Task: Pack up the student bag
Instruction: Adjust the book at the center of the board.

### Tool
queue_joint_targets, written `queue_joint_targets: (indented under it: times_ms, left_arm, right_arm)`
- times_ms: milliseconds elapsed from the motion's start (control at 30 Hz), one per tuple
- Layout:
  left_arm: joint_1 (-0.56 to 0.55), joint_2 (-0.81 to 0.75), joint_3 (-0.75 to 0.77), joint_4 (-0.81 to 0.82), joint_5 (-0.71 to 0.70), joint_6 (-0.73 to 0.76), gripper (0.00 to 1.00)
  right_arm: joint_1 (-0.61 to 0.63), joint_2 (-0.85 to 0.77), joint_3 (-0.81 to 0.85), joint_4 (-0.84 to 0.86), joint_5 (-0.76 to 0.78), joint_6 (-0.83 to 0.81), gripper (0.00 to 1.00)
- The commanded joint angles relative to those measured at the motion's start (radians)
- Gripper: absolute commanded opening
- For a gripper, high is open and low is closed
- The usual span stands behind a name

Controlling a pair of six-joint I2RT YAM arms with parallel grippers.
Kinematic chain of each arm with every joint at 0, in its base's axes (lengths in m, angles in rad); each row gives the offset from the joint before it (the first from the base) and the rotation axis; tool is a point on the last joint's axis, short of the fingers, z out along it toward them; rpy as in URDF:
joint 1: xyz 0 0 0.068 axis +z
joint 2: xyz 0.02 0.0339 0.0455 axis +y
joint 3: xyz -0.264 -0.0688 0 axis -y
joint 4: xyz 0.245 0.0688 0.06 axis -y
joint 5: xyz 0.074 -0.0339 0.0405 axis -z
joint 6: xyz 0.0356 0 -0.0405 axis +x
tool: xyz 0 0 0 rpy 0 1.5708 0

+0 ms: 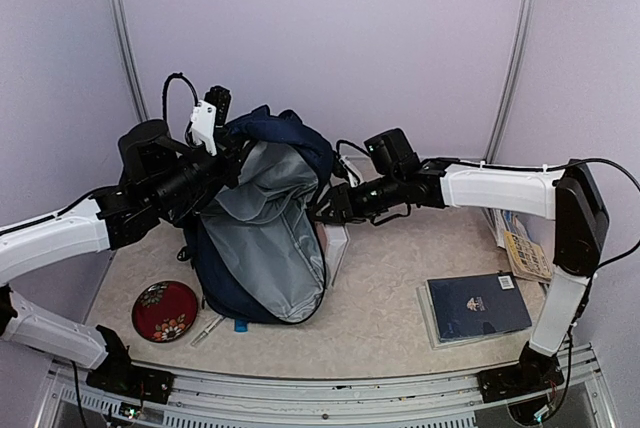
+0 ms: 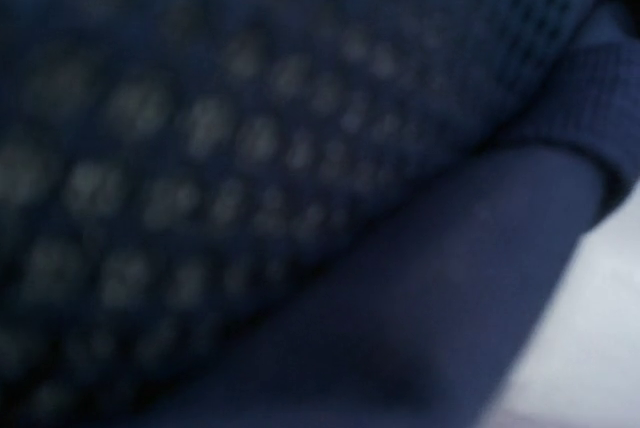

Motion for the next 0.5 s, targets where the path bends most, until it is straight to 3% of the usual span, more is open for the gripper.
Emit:
queue_joint_targets:
  times_ms: [0,467]
  left_arm:
    - [0.005,-0.059,0.065,0.001,-0.093,-0.104,0.00]
    - [0.005,-0.129,-0.009,-0.031,-0.120,-0.030,0.00]
  right_arm:
    - [0.045,0.058,0.034,-0.160,0.223,-0.040,0.47]
    - [0.116,0.126,0.187,-0.306,0.397,-0.137,0.48]
